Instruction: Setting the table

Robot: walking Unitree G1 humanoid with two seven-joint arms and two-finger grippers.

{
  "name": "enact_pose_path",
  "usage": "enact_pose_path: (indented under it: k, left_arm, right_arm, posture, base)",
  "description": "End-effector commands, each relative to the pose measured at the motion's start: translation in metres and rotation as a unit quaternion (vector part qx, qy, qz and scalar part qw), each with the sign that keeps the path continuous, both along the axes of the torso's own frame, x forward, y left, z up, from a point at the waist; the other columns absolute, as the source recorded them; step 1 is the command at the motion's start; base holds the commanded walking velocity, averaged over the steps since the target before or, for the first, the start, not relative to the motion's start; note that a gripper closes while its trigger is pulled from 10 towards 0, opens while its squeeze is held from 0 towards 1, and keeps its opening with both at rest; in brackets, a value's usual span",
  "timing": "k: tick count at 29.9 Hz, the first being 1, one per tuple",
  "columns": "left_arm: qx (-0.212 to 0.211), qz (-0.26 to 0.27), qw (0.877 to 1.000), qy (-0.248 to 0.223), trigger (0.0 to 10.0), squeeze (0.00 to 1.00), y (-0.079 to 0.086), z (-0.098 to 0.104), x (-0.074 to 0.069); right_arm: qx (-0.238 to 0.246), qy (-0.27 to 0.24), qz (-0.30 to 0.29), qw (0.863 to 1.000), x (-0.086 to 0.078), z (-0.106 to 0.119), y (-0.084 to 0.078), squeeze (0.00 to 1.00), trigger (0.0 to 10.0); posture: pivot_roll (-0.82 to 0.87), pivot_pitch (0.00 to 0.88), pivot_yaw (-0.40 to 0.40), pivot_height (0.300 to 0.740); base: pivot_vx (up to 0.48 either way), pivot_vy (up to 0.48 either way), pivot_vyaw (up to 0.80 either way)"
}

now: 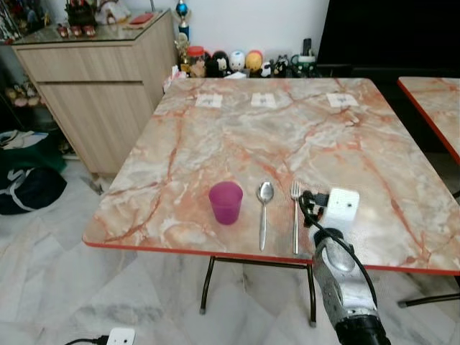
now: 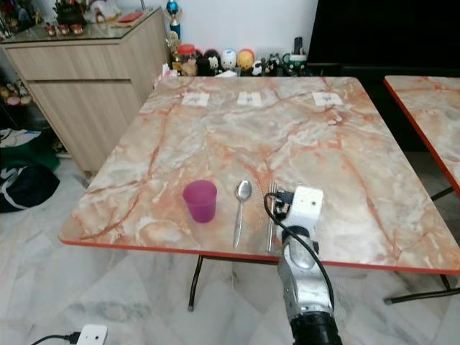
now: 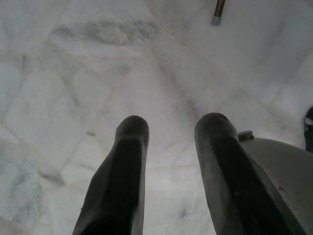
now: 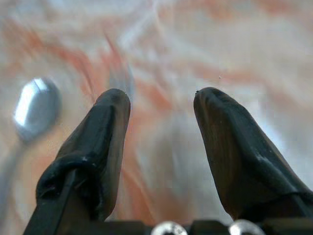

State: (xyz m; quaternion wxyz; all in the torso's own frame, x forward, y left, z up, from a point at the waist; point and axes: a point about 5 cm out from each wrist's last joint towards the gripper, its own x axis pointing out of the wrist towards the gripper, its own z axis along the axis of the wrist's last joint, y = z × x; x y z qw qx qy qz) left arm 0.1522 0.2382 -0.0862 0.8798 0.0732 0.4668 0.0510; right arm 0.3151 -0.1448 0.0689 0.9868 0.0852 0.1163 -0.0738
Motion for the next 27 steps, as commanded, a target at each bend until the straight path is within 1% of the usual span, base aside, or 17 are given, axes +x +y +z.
enact_pose_path:
  k: [1, 9, 15, 18, 21, 24, 27]
  left_arm:
    - [0.000, 0.002, 1.000, 0.011, 10.0, 0.00, 0.002, -0.002, -0.005]
    - [0.001, 0.003, 1.000, 0.011, 10.0, 0.00, 0.002, -0.002, -0.005]
    - [-0.001, 0.002, 1.000, 0.011, 10.0, 0.00, 0.002, -0.002, -0.005]
    - [-0.001, 0.003, 1.000, 0.011, 10.0, 0.00, 0.002, -0.002, -0.005]
    - [-0.001, 0.003, 1.000, 0.012, 10.0, 0.00, 0.002, -0.002, -0.006]
    - [-0.001, 0.004, 1.000, 0.012, 10.0, 0.00, 0.002, -0.002, -0.006]
    - [-0.001, 0.004, 1.000, 0.012, 10.0, 0.00, 0.002, -0.002, -0.006]
  right_arm:
    - [0.012, 0.001, 0.013, 1.000, 0.004, 0.003, 0.008, 0.00, 10.0]
    - [0.019, 0.007, 0.017, 1.000, 0.013, 0.006, 0.014, 0.00, 10.0]
    - [0.015, 0.012, 0.024, 1.000, 0.018, 0.007, 0.017, 0.00, 10.0]
    - [0.011, 0.019, 0.023, 1.000, 0.021, 0.007, 0.017, 0.00, 10.0]
    - [0.007, 0.017, 0.021, 1.000, 0.029, 0.013, 0.015, 0.00, 10.0]
    - [0.003, 0.015, 0.019, 1.000, 0.033, 0.016, 0.014, 0.00, 10.0]
    - [-0.007, 0.025, 0.019, 0.999, 0.034, 0.014, 0.014, 0.00, 10.0]
  posture:
    - [-0.10, 0.000, 0.041, 0.740]
    - [-0.10, 0.000, 0.045, 0.740]
    - [-0.10, 0.000, 0.046, 0.740]
    - [-0.09, 0.000, 0.047, 0.740]
    - [-0.09, 0.000, 0.048, 0.740]
    - [-0.09, 0.000, 0.045, 0.740]
    - [-0.09, 0.000, 0.044, 0.740]
  base:
    - [0.000, 0.000, 0.00]
    - [0.000, 0.000, 0.00]
    - [0.000, 0.000, 0.00]
    - [0.000, 0.000, 0.00]
    - [0.000, 0.000, 0.00]
    - [0.000, 0.000, 0.00]
    - [0.000, 0.000, 0.00]
